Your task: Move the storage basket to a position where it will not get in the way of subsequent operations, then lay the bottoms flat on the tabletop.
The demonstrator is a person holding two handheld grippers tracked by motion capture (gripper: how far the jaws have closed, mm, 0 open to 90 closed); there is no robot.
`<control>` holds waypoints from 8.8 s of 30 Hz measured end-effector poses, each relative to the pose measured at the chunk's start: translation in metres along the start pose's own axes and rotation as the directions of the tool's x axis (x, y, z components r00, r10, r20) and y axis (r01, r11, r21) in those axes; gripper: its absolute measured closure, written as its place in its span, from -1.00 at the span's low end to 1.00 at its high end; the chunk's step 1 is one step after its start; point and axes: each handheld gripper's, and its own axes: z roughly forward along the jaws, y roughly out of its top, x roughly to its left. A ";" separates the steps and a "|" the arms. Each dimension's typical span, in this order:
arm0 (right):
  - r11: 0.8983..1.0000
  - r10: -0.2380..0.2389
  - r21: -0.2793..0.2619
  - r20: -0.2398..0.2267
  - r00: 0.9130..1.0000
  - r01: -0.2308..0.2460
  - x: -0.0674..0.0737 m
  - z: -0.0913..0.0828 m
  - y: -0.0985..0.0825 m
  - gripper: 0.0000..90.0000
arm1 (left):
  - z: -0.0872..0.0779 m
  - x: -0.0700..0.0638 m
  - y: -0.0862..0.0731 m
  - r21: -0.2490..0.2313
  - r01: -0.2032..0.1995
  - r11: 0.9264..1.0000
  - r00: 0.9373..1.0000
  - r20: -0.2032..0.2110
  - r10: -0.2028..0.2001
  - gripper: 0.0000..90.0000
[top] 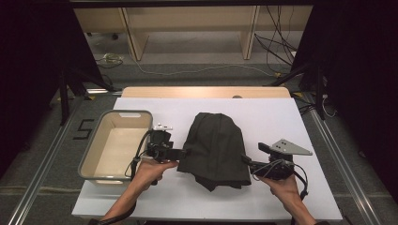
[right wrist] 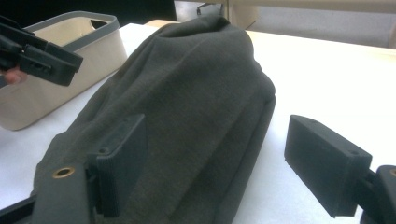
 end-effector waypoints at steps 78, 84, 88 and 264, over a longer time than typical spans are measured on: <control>0.999 0.003 0.036 0.003 1.000 -0.003 0.007 0.019 0.045 -0.35 | 0.026 -0.102 -0.014 -0.051 -0.210 0.976 0.946 0.242 0.216 0.97; 0.997 0.022 0.079 -0.037 0.999 -0.019 0.010 0.032 0.053 -0.35 | 0.030 -0.114 -0.018 -0.047 -0.224 0.973 0.938 0.262 0.229 0.97; 0.994 0.006 0.107 -0.057 0.998 0.000 0.017 0.044 0.058 -0.33 | 0.029 -0.120 -0.020 -0.054 -0.228 0.972 0.933 0.272 0.234 0.97; 0.872 0.042 0.473 -0.328 0.944 0.125 0.078 0.040 0.006 0.85 | 0.025 -0.010 0.043 -0.147 -0.076 0.986 0.996 0.029 0.081 0.77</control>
